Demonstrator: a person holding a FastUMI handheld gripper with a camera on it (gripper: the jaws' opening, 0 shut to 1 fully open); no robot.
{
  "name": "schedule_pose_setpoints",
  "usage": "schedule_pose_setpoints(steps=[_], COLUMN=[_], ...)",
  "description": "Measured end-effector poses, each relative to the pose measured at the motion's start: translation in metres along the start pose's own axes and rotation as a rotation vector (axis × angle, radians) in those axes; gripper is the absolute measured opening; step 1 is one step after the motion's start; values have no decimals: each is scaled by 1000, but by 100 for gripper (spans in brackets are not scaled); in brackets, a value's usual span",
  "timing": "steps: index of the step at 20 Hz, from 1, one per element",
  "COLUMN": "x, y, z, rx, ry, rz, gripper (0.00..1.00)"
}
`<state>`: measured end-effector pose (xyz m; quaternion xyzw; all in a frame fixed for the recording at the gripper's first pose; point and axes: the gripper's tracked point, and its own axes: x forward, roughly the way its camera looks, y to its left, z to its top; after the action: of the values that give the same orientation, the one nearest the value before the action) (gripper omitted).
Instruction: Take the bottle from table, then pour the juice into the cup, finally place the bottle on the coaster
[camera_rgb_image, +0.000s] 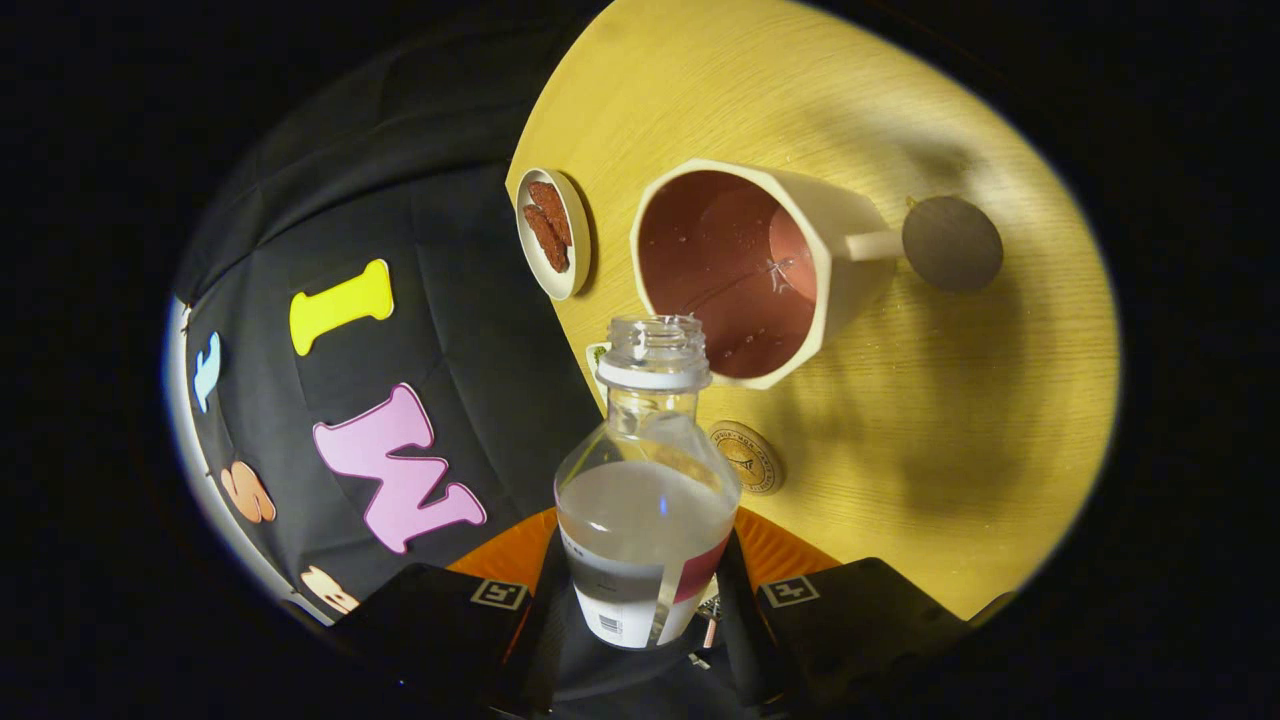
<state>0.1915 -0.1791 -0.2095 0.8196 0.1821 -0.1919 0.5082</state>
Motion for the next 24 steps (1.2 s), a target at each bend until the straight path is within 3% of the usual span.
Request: schedule_pose_setpoints(steps=[24], x=[-17], y=[45], z=[5], rx=[416], ry=[6], rz=[62], gripper=[70])
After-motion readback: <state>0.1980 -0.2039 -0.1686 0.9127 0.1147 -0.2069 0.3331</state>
